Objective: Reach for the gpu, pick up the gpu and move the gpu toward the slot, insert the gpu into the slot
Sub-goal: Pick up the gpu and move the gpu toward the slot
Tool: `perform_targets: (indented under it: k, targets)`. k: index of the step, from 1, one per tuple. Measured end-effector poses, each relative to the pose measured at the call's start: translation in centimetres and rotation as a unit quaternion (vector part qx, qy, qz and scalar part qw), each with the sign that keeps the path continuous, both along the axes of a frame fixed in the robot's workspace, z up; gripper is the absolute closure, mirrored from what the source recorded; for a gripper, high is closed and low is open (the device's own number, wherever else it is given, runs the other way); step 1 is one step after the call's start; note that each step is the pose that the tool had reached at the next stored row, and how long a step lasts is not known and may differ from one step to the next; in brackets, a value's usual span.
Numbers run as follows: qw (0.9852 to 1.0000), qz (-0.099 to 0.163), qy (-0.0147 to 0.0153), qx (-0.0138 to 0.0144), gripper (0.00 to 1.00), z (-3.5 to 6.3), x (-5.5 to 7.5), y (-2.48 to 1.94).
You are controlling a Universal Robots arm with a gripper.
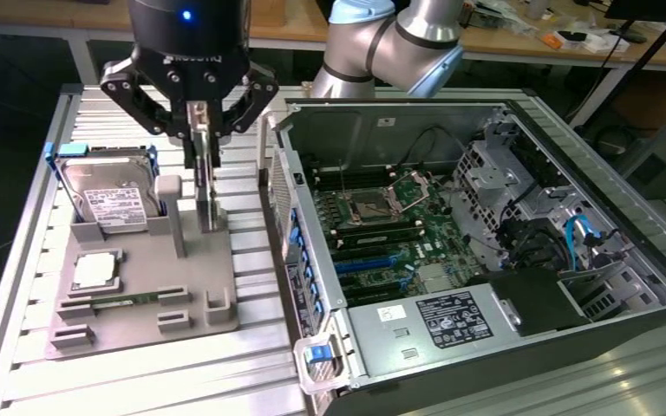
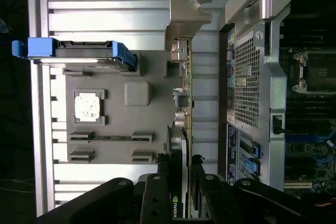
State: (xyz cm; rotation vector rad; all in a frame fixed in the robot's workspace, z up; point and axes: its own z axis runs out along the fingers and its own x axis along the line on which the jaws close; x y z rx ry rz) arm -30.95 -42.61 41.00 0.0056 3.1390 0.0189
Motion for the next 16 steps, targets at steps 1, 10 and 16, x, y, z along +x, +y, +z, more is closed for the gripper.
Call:
perform_targets:
  k: [1,10,16]
  targets:
    - [1.0,0.0,0.0,0.0001,0.73,0.22,-0.1,0.01]
    - [1.0,0.0,0.0,0.0,0.73,3.12,-0.1,0.0]
    - [1.0,0.0,-0.0001,0.0001,0.73,5.95,-0.1,0.0]
